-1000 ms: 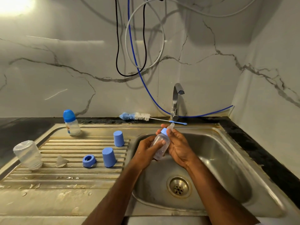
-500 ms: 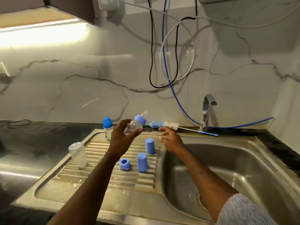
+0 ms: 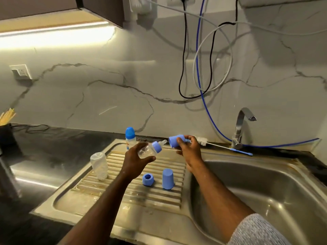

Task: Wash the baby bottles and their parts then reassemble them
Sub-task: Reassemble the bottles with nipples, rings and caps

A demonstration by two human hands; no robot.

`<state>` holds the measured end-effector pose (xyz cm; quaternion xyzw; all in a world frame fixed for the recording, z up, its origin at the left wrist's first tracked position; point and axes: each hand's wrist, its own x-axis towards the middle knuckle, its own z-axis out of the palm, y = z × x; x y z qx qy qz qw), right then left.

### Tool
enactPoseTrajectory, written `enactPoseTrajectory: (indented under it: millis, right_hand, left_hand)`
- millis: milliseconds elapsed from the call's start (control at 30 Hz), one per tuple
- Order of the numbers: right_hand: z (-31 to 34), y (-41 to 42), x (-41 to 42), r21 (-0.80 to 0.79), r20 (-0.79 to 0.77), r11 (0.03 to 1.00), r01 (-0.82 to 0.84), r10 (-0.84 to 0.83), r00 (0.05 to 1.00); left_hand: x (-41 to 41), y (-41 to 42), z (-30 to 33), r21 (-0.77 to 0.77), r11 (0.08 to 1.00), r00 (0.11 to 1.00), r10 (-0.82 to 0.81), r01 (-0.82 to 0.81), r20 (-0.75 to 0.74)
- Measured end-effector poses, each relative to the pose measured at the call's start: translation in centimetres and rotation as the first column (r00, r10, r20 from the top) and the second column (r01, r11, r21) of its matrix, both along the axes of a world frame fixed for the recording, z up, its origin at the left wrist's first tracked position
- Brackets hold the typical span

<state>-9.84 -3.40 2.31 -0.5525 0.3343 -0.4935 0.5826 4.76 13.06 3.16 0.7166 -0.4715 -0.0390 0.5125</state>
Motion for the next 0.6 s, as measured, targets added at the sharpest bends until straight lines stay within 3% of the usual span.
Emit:
enactPoseTrajectory:
  millis: [100,267,600]
  right_hand:
    - [1.1,0.8,-0.3,-0.043,0.093,0.994,-0.101,0.104,0.990]
    - [1.8,2.2,-0.4,-0.163,-0.012,0.972,-0.171,0.171,0.985]
    - [3.0,3.2,-1.3,-0.133,0.030,0.973,-0.191,0.196,0.980]
  left_hand:
    - [-0.4,-0.3,-0.1,-0.014,1.000,1.000,-0.009,0.008,-0.005]
    - [-1.8,-0.6,0.0,-0.066,0.997,0.999,-0.038,0.037,-0.016]
    - [-2.2,-0.1,1.3,-0.088,0.995,0.998,-0.046,0.050,0.047]
